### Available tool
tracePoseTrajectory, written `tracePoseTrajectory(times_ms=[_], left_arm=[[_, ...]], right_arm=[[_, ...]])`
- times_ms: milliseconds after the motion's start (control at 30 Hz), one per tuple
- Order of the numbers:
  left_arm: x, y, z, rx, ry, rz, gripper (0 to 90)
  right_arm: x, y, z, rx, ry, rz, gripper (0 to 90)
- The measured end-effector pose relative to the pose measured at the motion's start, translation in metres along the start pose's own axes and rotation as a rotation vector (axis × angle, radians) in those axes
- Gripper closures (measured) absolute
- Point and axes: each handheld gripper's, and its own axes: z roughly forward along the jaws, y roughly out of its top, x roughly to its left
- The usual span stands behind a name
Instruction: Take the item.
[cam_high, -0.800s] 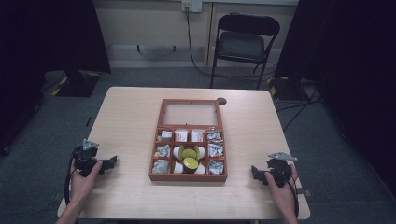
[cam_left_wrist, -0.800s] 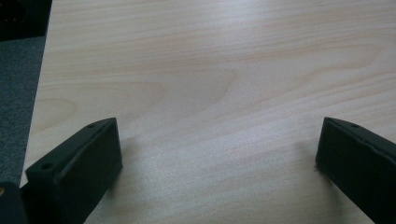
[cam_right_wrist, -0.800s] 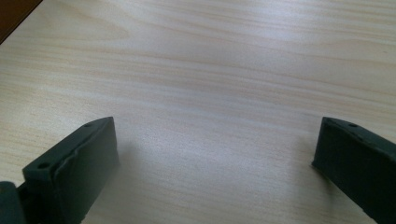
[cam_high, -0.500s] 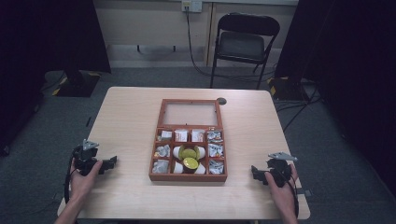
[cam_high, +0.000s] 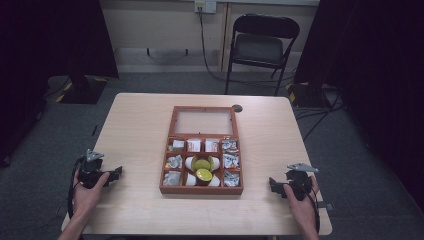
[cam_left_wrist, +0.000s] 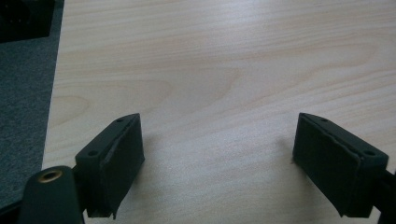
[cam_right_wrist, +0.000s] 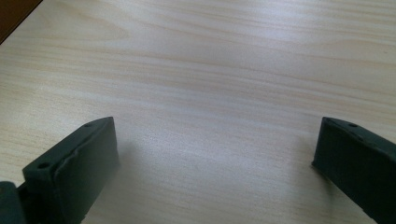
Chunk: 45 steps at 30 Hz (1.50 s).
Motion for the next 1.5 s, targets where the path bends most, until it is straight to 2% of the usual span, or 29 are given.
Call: tracePoseTrajectory(times_ms=[167, 333, 567, 667, 967, 1133, 1500], left_arm=[[-0.003, 0.001, -0.001, -0.006, -0.025, -0.002, 16.5], [-0.005, 0.003, -0.006, -0.044, -0.056, -0.015, 16.5], [-0.015, 0.008, -0.011, -0.056, -0.074, 0.014, 16.5], [-0.017, 0.009, -0.012, -0.057, -0.089, 0.01, 16.5], [-0.024, 0.011, -0.014, -0.061, -0.13, 0.033, 16.6], [-0.031, 0.014, -0.017, -0.079, -0.145, 0.053, 16.6], [-0.04, 0.023, -0.023, -0.099, -0.182, 0.061, 17.4]], right_arm=[[0.0, 0.0, 0.0, 0.0, 0.0, 0.0, 0.0], [0.0, 0.0, 0.0, 0.0, 0.0, 0.0, 0.0], [0.0, 0.0, 0.0, 0.0, 0.0, 0.0, 0.0], [0.0, 0.0, 0.0, 0.0, -0.001, 0.001, 0.0], [0.0, 0.0, 0.0, 0.001, 0.001, 0.0, 0.0], [0.002, 0.0, 0.0, 0.0, 0.024, -0.025, 0.0], [0.003, -0.001, -0.001, 0.0, 0.027, -0.028, 0.0]])
